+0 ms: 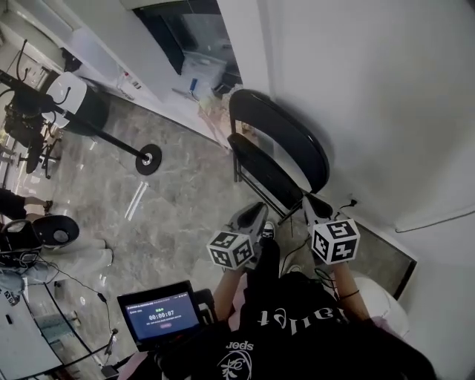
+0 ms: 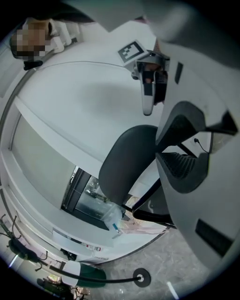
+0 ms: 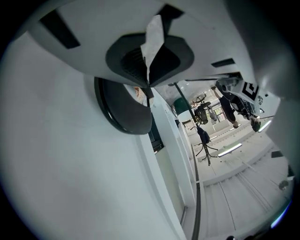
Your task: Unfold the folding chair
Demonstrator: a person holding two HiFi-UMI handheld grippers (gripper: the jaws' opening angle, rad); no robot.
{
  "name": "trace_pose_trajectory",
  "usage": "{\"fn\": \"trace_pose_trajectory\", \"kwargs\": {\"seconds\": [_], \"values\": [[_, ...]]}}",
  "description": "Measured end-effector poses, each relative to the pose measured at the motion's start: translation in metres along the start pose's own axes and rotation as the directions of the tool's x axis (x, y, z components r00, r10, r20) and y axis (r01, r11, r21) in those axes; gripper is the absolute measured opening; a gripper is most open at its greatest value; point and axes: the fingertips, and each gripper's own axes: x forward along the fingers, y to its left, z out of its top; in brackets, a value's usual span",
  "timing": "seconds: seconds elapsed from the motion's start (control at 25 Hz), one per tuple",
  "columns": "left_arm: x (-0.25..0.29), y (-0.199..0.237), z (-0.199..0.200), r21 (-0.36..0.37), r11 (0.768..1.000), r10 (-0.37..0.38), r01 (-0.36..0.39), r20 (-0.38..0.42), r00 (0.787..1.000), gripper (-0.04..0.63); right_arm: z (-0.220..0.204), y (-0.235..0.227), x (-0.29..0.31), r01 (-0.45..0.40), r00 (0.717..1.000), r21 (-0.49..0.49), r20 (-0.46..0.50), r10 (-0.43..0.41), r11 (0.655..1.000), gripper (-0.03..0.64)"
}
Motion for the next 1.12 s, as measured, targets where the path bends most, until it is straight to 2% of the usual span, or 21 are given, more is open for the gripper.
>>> {"fn": "trace_pose_trajectory", "kwargs": {"seconds": [0.12, 0.24, 0.56, 0.6, 0.68, 0.84, 0.92, 1.04, 1.12], "values": [[0.019, 0.029, 0.015, -0.041, 0.999, -0.024, 0.024, -0.019, 1.000, 0.045, 0.044, -0.004, 0.021, 0.022, 0.999, -0.020, 0.039, -0.021, 1.000, 0.017], [0.038, 0.051, 0.019, -0.085, 0.995, -0.048, 0.044, -0.049, 0.998, 0.099, 0.077, -0.011, 0.035, 0.042, 0.998, -0.024, 0.056, -0.040, 0.999, 0.017], [0.078, 0.097, 0.012, -0.201, 0.978, -0.077, 0.049, -0.133, 0.988, 0.164, 0.133, -0.026, 0.059, 0.062, 0.998, -0.078, 0.034, -0.059, 0.995, 0.028], [0.083, 0.103, 0.009, -0.222, 0.974, -0.081, 0.047, -0.143, 0.986, 0.166, 0.138, -0.029, 0.063, 0.058, 0.998, -0.090, 0.023, -0.056, 0.994, 0.048], [0.094, 0.115, 0.004, -0.268, 0.963, -0.084, 0.039, -0.160, 0.984, 0.173, 0.142, -0.034, 0.074, 0.029, 0.999, -0.109, -0.018, -0.032, 0.994, 0.139], [0.114, 0.140, -0.006, -0.327, 0.945, -0.073, 0.007, -0.191, 0.979, 0.214, 0.145, -0.042, 0.101, -0.048, 0.990, -0.147, -0.135, 0.028, 0.988, 0.181], [0.129, 0.149, -0.015, -0.384, 0.923, -0.087, 0.004, -0.199, 0.976, 0.233, 0.147, -0.044, 0.114, -0.092, 0.981, -0.160, -0.187, 0.061, 0.983, 0.189], [0.150, 0.152, -0.031, -0.499, 0.867, -0.118, 0.005, -0.196, 0.974, 0.245, 0.149, -0.044, 0.131, -0.155, 0.962, -0.164, -0.248, 0.111, 0.974, 0.189], [0.160, 0.156, -0.038, -0.537, 0.843, -0.115, -0.011, -0.200, 0.973, 0.247, 0.148, -0.041, 0.141, -0.190, 0.949, -0.162, -0.283, 0.139, 0.968, 0.189]]}}
